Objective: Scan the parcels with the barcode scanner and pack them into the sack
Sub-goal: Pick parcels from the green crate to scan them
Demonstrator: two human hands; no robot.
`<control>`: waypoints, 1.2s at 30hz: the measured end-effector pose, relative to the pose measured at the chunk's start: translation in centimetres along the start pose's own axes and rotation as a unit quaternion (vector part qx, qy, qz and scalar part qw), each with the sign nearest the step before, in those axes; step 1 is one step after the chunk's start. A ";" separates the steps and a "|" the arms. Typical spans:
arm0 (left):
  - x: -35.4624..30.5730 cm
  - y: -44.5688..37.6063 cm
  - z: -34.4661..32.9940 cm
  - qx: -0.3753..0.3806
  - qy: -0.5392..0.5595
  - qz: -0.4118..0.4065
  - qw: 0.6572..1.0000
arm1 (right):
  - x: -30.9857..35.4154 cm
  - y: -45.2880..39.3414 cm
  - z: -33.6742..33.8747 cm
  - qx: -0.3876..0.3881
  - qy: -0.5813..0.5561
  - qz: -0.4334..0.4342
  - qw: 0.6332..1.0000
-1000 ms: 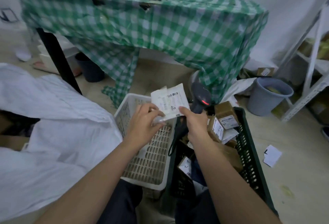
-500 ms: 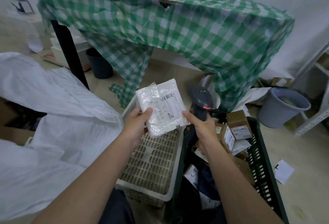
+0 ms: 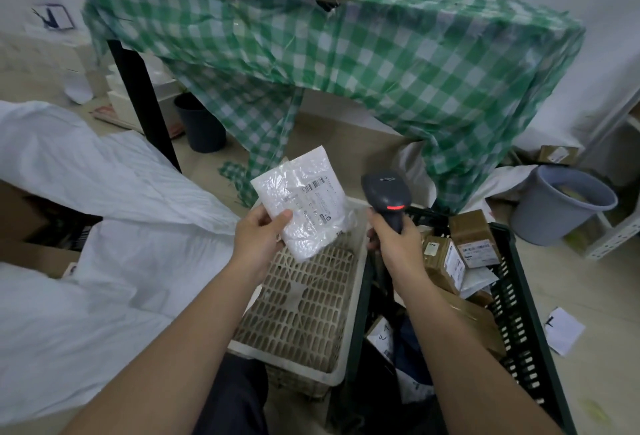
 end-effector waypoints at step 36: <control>-10.4 7.9 18.0 -0.218 -0.070 -0.182 0.956 | 4.7 6.5 -10.8 0.116 0.100 0.116 0.982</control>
Point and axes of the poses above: each hand's wrist, its own y-axis away from the middle knuckle, its own z-axis out of the back of the hand, x = y × z, the point moved 8 cm from there along -y, towards the middle knuckle, and after that the axes turned 7 degrees about y, right-handed, at the moved point
